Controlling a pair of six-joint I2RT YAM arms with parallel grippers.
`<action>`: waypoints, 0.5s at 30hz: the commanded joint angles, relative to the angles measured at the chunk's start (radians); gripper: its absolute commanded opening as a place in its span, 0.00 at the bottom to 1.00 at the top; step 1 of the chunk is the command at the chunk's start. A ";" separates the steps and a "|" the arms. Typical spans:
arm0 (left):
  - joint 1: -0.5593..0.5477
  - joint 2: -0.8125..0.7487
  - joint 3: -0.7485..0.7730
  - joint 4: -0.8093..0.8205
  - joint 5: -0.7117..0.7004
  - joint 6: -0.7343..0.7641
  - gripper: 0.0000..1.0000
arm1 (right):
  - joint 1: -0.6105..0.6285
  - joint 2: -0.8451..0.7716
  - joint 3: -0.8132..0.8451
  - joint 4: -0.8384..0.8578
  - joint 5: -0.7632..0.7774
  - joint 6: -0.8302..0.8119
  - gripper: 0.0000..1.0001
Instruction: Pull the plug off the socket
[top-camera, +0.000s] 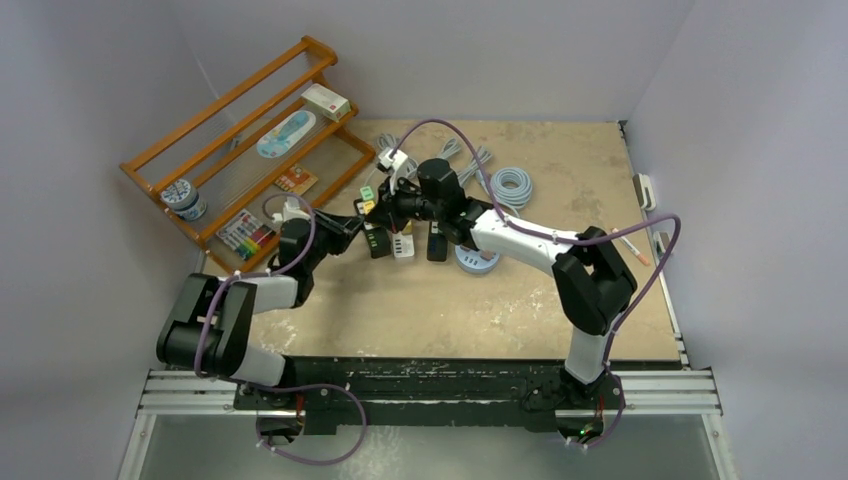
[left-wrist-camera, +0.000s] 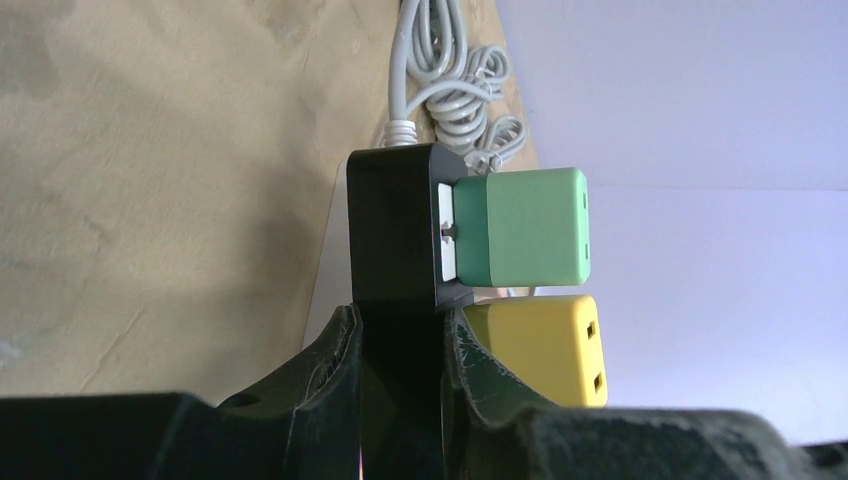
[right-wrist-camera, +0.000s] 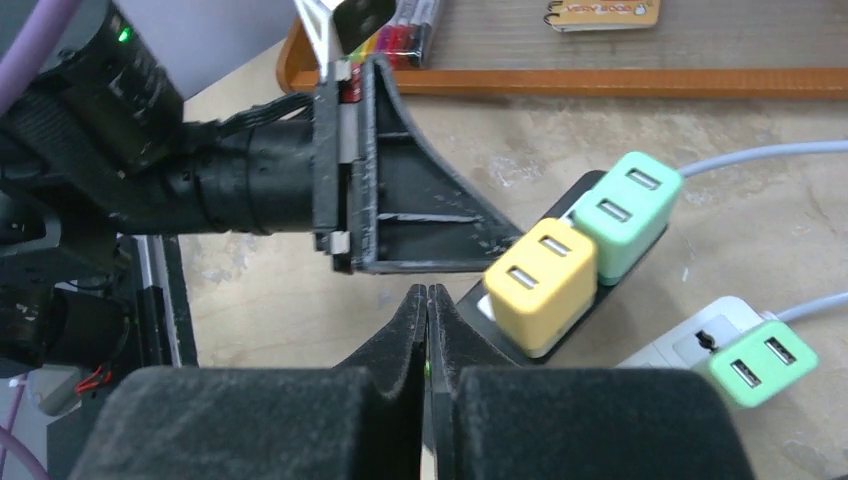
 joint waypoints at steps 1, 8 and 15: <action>-0.004 -0.111 0.149 -0.109 -0.060 0.111 0.00 | 0.006 -0.062 0.038 0.044 -0.005 0.005 0.00; -0.004 -0.270 0.236 -0.396 -0.198 0.288 0.00 | 0.009 -0.061 0.050 -0.021 0.221 0.004 0.64; -0.004 -0.276 0.231 -0.431 -0.198 0.281 0.00 | -0.003 -0.074 0.062 -0.012 0.208 0.069 0.73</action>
